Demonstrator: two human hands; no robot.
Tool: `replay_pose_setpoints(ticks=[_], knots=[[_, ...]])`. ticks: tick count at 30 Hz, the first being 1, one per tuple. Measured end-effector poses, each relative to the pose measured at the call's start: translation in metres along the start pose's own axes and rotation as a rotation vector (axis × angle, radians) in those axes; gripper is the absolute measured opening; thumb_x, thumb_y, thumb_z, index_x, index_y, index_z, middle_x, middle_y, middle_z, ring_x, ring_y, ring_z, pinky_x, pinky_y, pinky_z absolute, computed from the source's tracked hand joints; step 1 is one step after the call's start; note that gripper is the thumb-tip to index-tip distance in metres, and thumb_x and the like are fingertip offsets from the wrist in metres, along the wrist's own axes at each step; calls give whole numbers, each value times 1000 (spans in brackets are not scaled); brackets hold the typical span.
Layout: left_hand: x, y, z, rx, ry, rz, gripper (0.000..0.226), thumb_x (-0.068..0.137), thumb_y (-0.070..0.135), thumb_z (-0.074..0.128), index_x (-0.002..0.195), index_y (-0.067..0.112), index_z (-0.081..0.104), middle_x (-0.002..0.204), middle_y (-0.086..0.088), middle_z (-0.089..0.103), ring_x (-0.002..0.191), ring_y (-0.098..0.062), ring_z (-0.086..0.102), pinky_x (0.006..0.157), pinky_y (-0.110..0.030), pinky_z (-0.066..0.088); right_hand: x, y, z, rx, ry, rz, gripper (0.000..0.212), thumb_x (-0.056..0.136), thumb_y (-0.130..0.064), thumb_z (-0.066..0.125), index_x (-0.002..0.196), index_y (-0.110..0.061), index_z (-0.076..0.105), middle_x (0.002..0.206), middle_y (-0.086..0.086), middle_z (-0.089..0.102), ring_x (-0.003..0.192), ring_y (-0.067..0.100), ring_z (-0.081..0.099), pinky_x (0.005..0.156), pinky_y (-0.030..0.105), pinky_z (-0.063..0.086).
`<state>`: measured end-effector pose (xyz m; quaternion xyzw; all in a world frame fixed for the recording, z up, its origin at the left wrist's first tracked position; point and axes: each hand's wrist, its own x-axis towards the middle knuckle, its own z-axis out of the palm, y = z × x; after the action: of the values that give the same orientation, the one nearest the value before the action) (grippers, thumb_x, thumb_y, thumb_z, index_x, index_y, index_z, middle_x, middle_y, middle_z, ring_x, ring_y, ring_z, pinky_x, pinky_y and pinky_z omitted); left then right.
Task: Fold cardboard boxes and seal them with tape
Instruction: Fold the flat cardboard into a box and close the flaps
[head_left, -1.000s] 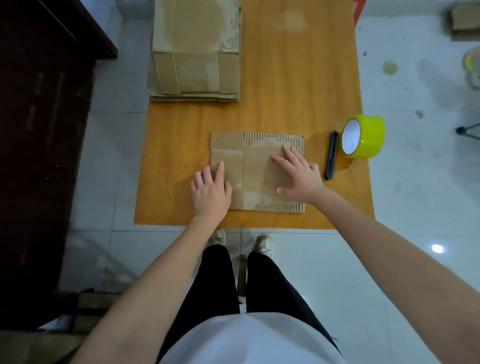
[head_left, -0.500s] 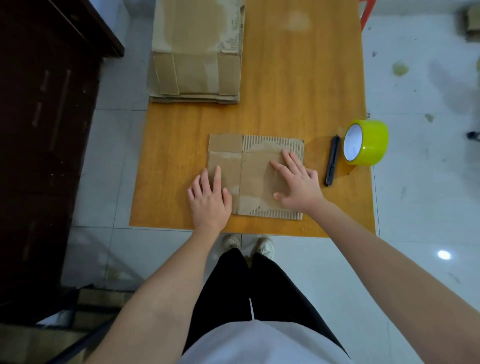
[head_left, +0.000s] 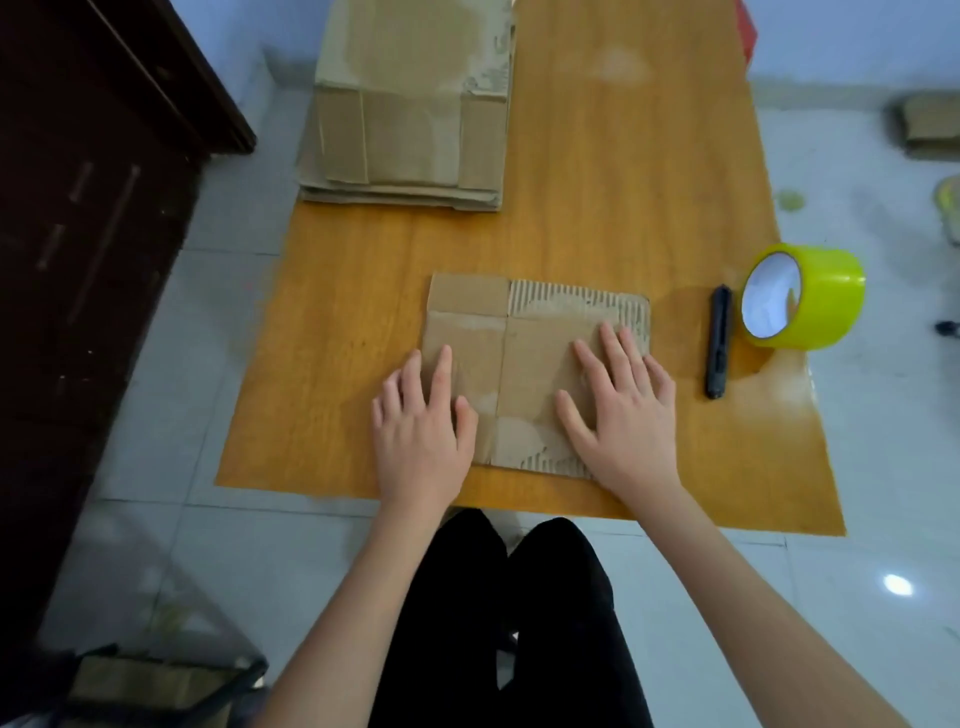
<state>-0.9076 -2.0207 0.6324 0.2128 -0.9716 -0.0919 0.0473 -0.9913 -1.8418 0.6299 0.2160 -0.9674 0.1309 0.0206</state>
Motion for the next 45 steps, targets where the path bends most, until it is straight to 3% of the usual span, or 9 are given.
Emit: replay_pose_setpoints(ticks=[7,11,16,20,29,34,37,41,45], knots=[[-3,-7,14,25,185,55,50,92,32,33,133,9,53,125,-18,55,101,-32,50,80,-42,42,-11,0,8,71,102,-25,62,91,-55,27,142,-23,43,155,2,29,146,16,16,118,44,14],[-9,-9,13,19,228,80,47,97,33,32,134,11,50,125,-13,54,106,-27,49,85,-39,42,-18,-4,6,0,84,-48,69,88,-59,18,144,-25,38,156,0,27,146,16,16,116,41,14],[-12,-9,4,-51,234,107,45,98,34,34,137,12,44,127,-10,50,111,-24,43,92,-34,36,-15,1,1,138,211,8,36,94,-32,50,125,-16,56,138,1,48,126,23,42,101,37,32],[-12,-11,3,-95,236,129,45,99,36,33,137,15,44,125,-6,49,111,-19,43,94,-30,36,-14,4,1,264,287,68,26,90,-22,53,113,-11,62,122,4,55,114,22,46,93,31,36],[-5,-11,1,-330,193,-11,51,93,50,44,131,17,48,134,-4,44,122,-22,37,102,-35,32,-23,-6,-2,-85,269,270,32,94,-30,40,112,-8,55,116,14,57,107,34,49,88,39,35],[-5,-6,0,-229,166,27,55,90,58,43,132,22,45,135,-1,46,122,-22,36,101,-36,31,-25,-8,-3,51,174,293,42,95,-40,42,123,-10,49,128,13,49,120,33,43,99,41,31],[-4,-11,-7,-423,74,-24,56,88,58,50,133,27,45,138,1,43,127,-22,33,102,-38,30,-24,-7,-11,311,117,308,50,90,-46,53,130,-16,46,135,8,45,125,28,42,106,40,31],[-5,-14,-28,-1174,-61,-160,55,89,38,61,138,25,41,146,1,36,131,-20,35,97,-33,31,-28,-10,-25,707,216,223,59,85,-32,68,136,-18,42,143,4,39,130,20,40,105,31,33],[-10,-8,-37,-1274,-15,-102,79,87,28,67,150,20,20,153,0,28,137,-21,32,107,-37,31,-30,-13,-39,828,298,153,64,83,-27,73,138,-19,41,144,3,40,134,19,37,110,34,34]])
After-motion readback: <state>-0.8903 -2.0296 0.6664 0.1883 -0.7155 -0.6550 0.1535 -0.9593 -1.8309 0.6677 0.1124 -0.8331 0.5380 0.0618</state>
